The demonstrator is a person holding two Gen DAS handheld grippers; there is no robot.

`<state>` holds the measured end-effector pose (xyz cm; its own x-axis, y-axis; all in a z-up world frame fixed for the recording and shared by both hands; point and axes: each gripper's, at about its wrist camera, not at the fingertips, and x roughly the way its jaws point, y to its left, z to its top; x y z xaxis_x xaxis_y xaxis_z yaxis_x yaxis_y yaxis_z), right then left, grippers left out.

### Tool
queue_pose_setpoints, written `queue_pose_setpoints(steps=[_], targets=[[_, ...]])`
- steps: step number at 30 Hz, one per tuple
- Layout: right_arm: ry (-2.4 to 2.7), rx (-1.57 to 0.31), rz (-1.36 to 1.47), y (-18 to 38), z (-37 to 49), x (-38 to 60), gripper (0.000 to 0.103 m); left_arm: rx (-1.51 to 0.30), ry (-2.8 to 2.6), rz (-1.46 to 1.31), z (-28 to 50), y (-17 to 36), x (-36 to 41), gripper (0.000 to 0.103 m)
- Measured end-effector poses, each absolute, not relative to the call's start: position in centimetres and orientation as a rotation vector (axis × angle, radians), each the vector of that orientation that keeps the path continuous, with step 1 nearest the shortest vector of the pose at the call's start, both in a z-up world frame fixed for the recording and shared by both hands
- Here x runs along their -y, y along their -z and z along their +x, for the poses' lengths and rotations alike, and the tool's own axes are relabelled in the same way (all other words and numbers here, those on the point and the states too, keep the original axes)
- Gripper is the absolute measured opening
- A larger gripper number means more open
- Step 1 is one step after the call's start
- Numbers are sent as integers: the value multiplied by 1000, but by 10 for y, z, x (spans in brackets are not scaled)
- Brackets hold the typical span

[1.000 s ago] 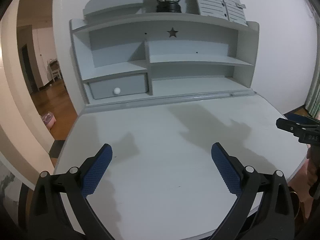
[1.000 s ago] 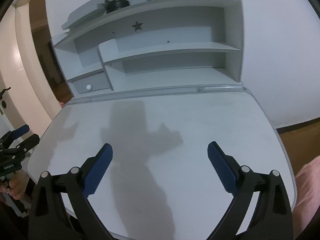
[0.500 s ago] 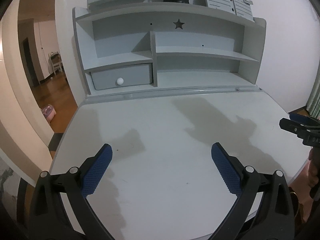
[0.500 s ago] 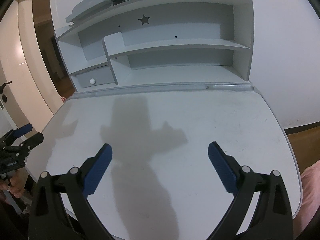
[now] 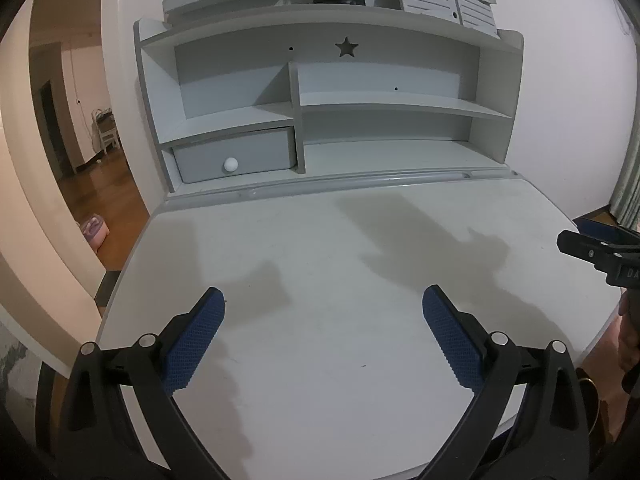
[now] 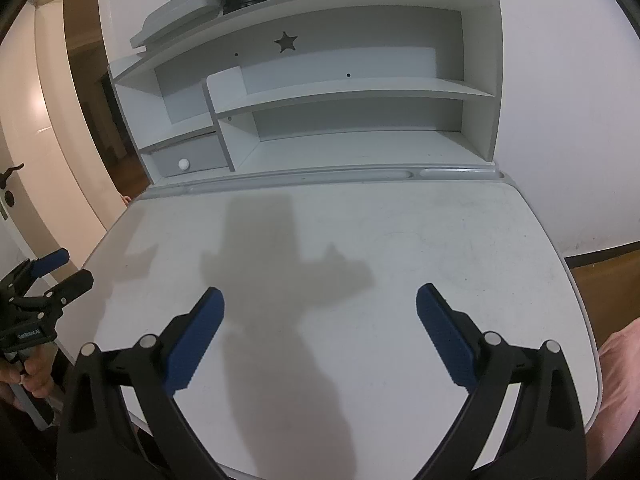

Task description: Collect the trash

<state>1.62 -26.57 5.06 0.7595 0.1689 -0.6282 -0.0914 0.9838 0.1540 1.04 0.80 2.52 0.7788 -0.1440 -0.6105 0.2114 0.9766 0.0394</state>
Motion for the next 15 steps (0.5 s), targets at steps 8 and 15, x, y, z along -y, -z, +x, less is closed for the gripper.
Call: queue_pose_setpoints(steps=[8, 15], targets=[[-142, -696, 115, -51, 15, 266, 94, -650, 194, 107, 11, -26, -8, 96], [-144, -692, 112, -52, 13, 268, 94, -648, 194, 108, 10, -27, -8, 96]])
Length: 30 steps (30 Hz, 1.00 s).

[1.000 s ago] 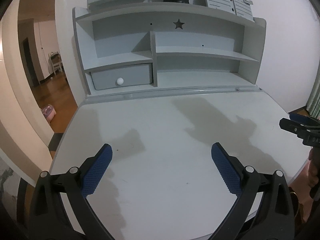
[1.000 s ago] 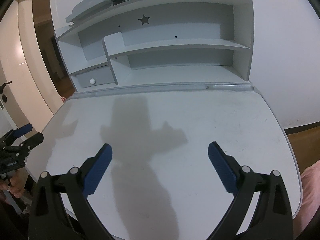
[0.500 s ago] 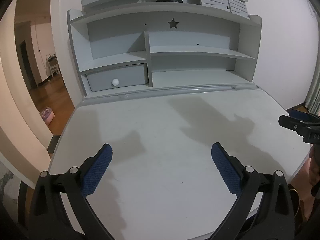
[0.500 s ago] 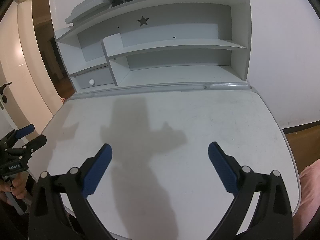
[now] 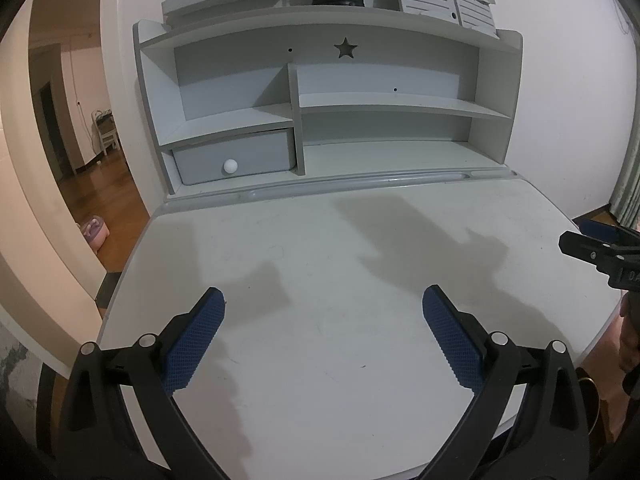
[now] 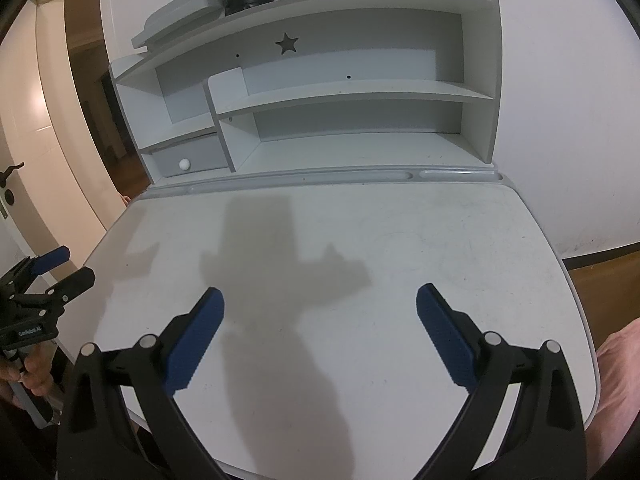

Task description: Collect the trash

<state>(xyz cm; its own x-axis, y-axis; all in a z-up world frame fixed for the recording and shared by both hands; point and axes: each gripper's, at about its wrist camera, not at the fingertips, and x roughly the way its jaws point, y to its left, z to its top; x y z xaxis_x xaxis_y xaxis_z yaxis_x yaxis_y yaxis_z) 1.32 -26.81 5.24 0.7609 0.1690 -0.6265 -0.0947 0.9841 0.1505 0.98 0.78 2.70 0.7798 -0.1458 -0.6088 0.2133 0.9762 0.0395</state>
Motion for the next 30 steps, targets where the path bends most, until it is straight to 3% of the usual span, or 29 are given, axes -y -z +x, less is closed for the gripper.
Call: queue_pose_setpoints(steps=[30], targets=[[-151, -684, 105, -54, 10, 270, 94, -642, 196, 111, 11, -30, -8, 96]])
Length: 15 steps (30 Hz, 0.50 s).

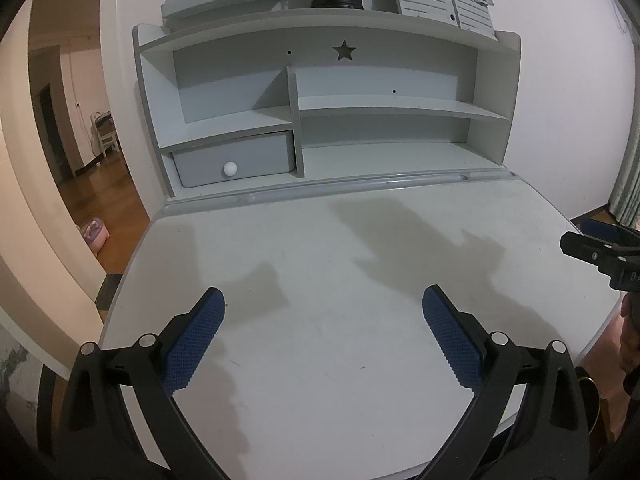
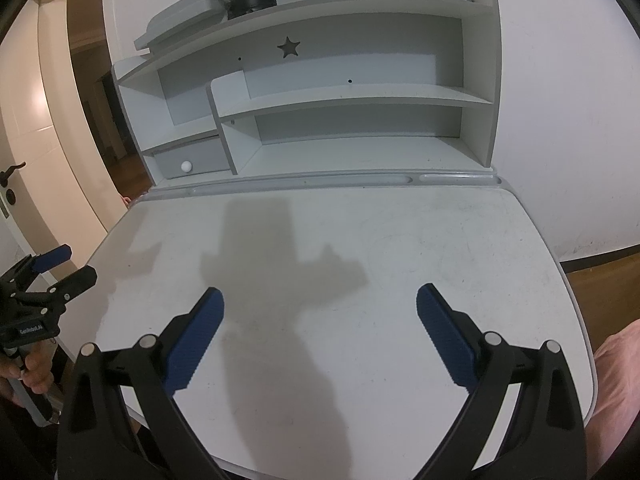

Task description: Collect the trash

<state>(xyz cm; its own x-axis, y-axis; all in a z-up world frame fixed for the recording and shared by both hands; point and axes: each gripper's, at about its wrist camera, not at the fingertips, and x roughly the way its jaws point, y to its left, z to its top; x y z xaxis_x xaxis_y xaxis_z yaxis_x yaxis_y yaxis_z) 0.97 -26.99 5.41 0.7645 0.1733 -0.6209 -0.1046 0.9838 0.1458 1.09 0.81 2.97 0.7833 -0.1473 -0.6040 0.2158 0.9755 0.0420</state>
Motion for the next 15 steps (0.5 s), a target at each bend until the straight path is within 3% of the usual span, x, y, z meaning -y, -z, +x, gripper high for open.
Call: queue_pose_setpoints(steps=[15], targets=[[-152, -682, 106, -55, 9, 271, 94, -638, 166, 120, 7, -29, -7, 96]])
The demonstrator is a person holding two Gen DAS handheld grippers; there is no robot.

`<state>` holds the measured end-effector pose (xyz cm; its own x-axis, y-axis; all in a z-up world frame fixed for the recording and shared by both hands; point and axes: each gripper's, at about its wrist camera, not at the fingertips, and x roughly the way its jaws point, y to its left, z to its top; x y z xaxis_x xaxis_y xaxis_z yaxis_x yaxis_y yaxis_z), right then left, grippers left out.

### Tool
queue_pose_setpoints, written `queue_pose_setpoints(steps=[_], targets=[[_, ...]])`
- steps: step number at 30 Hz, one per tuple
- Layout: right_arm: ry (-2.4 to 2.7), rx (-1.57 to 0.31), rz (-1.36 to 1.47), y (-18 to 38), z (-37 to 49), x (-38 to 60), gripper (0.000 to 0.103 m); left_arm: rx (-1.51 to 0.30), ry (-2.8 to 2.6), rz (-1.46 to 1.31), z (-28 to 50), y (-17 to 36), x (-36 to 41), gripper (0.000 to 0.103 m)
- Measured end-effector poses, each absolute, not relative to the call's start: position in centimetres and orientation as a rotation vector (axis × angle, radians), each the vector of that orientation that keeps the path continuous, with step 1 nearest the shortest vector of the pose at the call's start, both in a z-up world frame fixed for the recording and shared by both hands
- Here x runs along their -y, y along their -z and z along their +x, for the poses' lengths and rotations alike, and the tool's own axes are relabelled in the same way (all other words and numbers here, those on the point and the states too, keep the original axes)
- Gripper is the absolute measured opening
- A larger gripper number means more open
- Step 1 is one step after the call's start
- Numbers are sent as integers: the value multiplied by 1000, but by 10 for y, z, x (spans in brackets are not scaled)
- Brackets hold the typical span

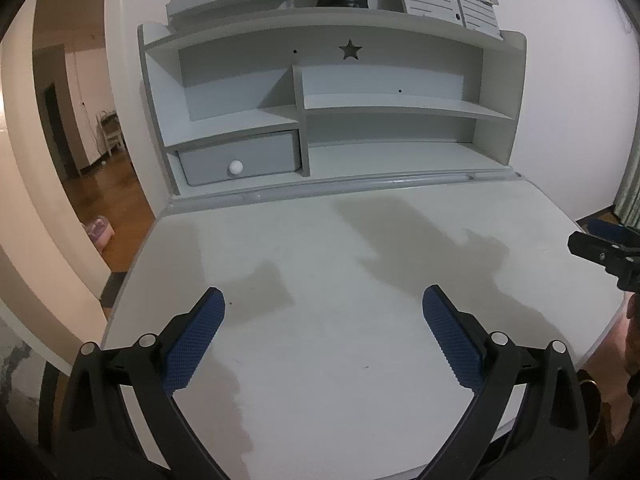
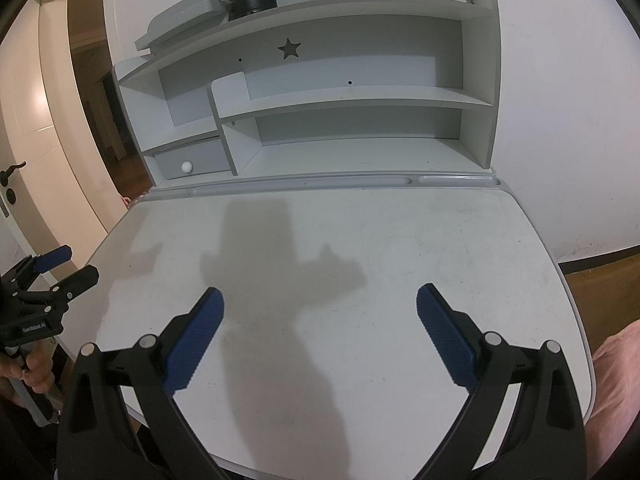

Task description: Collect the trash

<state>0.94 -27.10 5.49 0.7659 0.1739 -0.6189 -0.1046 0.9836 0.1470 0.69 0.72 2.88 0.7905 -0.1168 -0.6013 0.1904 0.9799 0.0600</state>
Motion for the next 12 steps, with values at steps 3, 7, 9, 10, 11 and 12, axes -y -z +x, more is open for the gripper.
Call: queue_pose_setpoints(steps=[3, 7, 9, 10, 11, 12], targets=[[-154, -681, 103, -56, 9, 271, 94, -634, 163, 128, 6, -29, -7, 96], [-154, -681, 104, -55, 9, 271, 94, -644, 167, 121, 6, -29, -7, 96], [-154, -681, 104, -55, 9, 270, 94, -650, 175, 114, 6, -29, -8, 96], [-153, -682, 104, -55, 10, 271, 94, -652, 175, 114, 6, -29, -8, 96], [-153, -681, 106, -55, 9, 270, 94, -655, 173, 113, 7, -28, -8, 96], [-153, -681, 105, -55, 9, 270, 94, -656, 173, 113, 7, -28, -8, 96]])
